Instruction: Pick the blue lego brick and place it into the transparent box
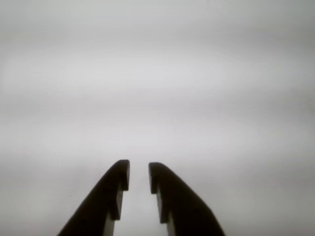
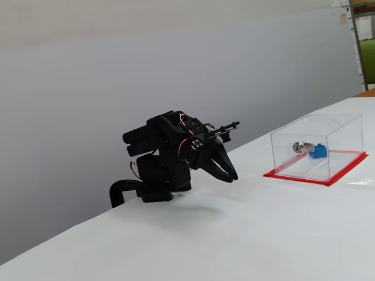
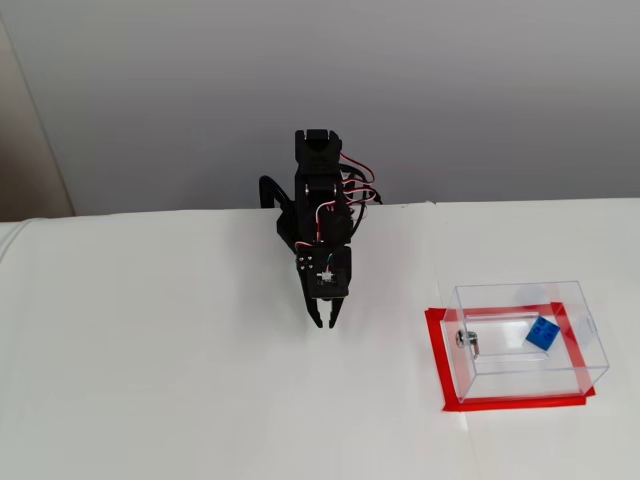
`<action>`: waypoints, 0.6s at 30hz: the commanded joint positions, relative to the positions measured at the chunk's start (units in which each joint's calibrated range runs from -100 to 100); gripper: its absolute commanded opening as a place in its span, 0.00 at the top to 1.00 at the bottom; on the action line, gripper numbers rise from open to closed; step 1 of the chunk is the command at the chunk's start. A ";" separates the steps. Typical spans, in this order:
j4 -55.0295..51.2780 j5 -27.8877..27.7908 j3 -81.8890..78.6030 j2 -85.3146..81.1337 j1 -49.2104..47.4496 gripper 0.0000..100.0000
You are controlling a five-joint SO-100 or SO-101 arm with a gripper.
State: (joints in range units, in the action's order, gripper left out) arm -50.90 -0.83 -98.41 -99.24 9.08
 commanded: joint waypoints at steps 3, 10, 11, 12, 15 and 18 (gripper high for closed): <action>-0.01 -0.32 -0.77 -0.59 0.12 0.96; 0.07 -0.06 -0.77 -0.51 0.27 0.96; 0.07 -0.16 -0.77 -0.51 0.20 0.96; 0.07 -0.16 -0.77 -0.51 0.12 0.96; 0.07 -0.16 -0.77 -0.51 0.20 0.96; 0.07 -0.11 -0.77 -0.51 0.20 0.96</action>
State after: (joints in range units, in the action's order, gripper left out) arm -50.90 -0.93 -98.41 -99.24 9.08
